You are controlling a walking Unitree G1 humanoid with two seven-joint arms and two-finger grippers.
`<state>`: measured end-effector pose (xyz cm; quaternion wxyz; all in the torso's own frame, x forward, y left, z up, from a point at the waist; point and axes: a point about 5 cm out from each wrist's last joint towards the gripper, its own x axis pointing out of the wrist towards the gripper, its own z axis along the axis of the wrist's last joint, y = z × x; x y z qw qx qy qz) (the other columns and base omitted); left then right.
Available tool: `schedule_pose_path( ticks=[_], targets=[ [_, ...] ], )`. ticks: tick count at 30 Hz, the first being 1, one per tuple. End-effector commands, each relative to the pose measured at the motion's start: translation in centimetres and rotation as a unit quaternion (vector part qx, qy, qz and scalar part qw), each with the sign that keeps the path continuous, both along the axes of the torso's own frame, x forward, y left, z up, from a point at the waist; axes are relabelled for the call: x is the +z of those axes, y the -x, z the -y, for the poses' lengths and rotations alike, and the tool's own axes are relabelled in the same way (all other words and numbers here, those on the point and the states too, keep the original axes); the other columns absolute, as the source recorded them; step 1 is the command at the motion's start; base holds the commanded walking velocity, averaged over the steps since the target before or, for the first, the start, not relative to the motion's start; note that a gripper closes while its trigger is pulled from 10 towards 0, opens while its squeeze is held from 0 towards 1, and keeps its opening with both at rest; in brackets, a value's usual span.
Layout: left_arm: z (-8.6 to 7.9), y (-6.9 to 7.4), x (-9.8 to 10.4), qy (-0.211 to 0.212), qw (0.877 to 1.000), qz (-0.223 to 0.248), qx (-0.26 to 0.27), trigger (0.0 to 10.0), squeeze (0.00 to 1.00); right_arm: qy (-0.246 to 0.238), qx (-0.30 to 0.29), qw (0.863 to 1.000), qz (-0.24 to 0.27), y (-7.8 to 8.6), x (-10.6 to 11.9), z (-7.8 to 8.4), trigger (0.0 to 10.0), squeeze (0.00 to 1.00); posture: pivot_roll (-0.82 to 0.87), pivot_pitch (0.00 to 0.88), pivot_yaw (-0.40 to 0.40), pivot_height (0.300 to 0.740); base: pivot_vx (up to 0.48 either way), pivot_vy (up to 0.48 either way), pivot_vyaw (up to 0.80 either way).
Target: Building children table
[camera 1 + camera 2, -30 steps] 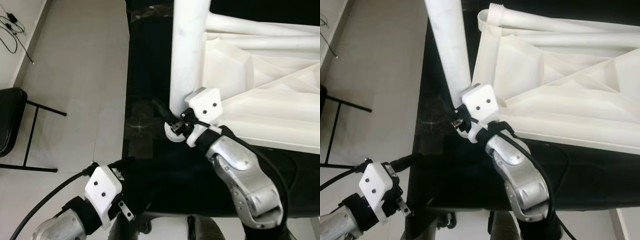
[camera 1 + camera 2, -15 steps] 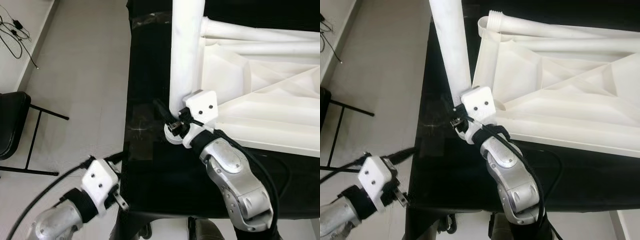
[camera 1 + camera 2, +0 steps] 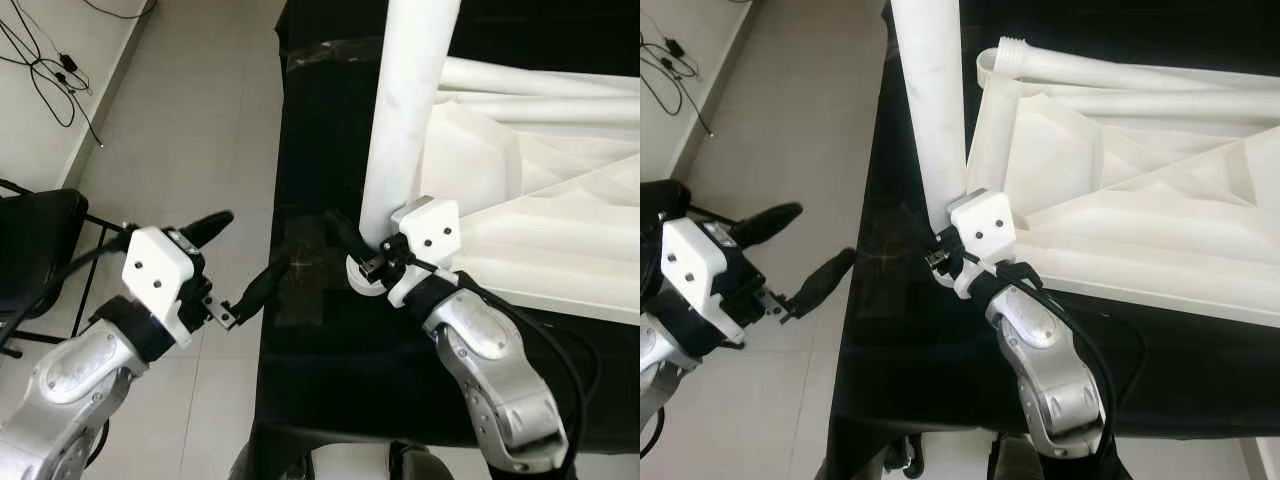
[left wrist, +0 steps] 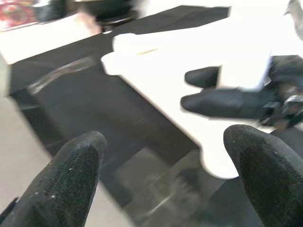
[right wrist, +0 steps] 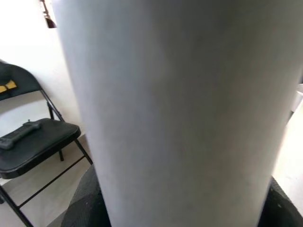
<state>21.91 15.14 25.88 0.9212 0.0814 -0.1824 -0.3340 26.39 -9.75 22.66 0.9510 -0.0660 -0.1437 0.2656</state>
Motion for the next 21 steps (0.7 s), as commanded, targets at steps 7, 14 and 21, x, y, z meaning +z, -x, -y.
schedule_pose_path(
  ticks=[7, 14, 21],
  targets=[
    [2.5, -0.6, 5.1, 0.067, 0.987, 0.026, -0.141, 10.0, 0.00, -0.015, 0.013, 0.997, -0.074, -0.5, -3.6, -0.5, 10.0, 0.00, 0.02, 0.274, 0.148, 0.740, 0.000, 0.000, 0.00],
    [4.0, -2.0, 9.5, 0.024, 0.976, 0.080, -0.202, 10.0, 0.00, -0.012, 0.017, 0.997, -0.074, -0.7, -4.1, -0.8, 10.0, 0.00, 0.02, 0.260, 0.150, 0.740, 0.000, 0.000, 0.00],
    [4.6, -3.8, 11.3, -0.015, 0.978, 0.101, -0.183, 10.0, 0.00, -0.007, 0.022, 0.997, -0.072, -0.8, -4.2, -1.0, 10.0, 0.00, 0.02, 0.259, 0.153, 0.740, 0.000, 0.000, 0.00]
  ],
)
